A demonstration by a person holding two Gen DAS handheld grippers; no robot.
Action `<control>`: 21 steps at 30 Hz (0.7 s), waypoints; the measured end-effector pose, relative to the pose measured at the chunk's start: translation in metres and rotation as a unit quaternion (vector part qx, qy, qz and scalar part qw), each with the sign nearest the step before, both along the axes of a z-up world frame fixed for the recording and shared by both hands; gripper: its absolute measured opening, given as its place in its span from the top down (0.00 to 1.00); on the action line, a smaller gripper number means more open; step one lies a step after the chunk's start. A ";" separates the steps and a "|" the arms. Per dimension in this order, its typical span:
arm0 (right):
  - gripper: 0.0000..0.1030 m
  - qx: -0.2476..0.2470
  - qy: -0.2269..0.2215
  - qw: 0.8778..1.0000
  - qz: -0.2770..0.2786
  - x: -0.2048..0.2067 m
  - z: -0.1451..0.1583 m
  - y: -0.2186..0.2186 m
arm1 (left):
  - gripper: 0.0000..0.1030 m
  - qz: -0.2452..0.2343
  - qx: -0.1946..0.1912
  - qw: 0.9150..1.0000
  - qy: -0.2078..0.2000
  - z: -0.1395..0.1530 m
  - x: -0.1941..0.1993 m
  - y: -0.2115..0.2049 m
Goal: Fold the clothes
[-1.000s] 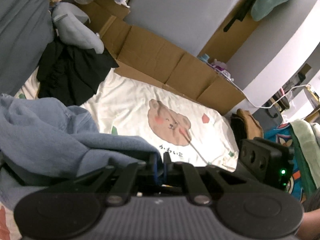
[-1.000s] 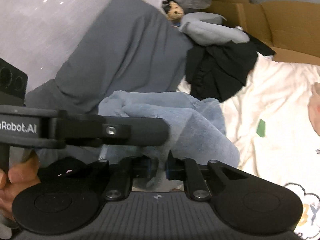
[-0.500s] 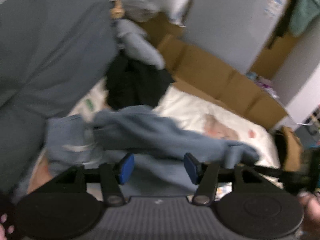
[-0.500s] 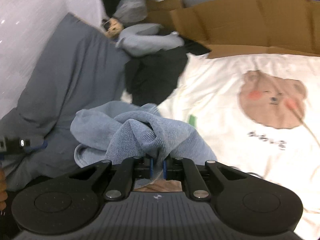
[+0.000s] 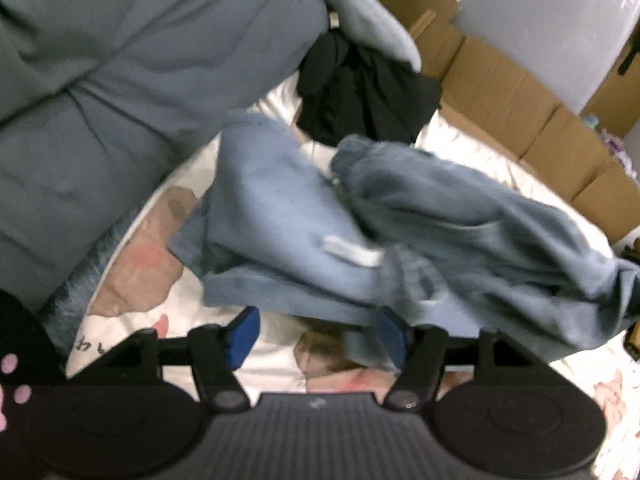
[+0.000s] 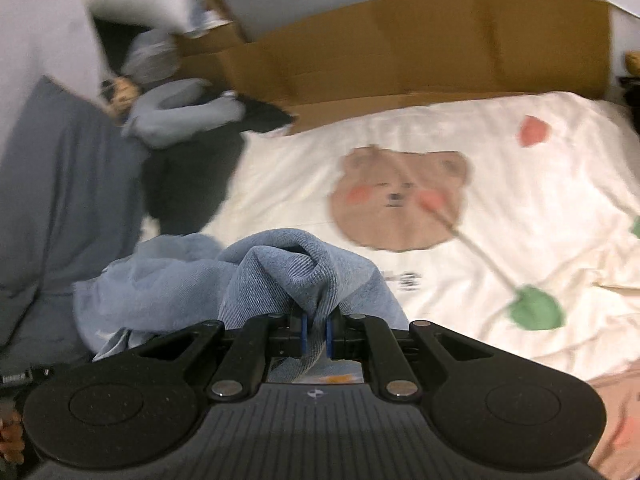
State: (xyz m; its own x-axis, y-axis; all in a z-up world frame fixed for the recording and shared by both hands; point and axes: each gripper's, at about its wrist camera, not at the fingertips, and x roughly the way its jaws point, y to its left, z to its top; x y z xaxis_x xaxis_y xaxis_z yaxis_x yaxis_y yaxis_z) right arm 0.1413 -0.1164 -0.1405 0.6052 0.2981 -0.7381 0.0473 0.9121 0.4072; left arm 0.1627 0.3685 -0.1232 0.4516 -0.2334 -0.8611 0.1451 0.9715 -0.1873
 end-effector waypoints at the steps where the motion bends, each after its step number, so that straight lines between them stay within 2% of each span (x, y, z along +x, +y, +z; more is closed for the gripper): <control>1: 0.93 -0.006 0.004 1.000 -0.009 0.002 -0.003 -0.008 | 0.35 -0.001 0.003 1.000 0.003 -0.006 0.003 -0.001; 5: 0.93 -0.033 0.024 0.998 -0.040 0.007 -0.018 -0.043 | 0.33 -0.002 0.000 1.000 0.015 -0.024 0.012 -0.003; 9: 0.94 -0.053 0.040 0.996 -0.065 0.012 -0.034 -0.072 | 0.24 -0.007 0.005 1.000 0.011 -0.039 0.019 -0.006; 12: 0.92 -0.056 0.054 0.994 -0.073 0.019 -0.045 -0.086 | 0.24 -0.003 0.007 1.000 0.021 -0.055 0.028 -0.005; 15: 0.87 -0.070 0.061 0.993 -0.069 0.020 -0.049 -0.084 | 0.24 0.006 -0.007 1.000 0.025 -0.066 0.035 -0.002; 18: 0.76 -0.077 0.059 0.992 -0.081 0.011 -0.044 -0.077 | 0.24 0.011 -0.026 0.999 0.021 -0.070 0.040 -0.002; 20: 0.64 -0.071 0.061 0.991 -0.093 0.003 -0.043 -0.075 | 0.24 0.008 -0.032 0.999 0.016 -0.072 0.043 -0.004; 21: 0.63 -0.066 0.062 0.991 -0.099 -0.001 -0.042 -0.074 | 0.24 0.008 -0.034 0.999 0.014 -0.072 0.045 -0.006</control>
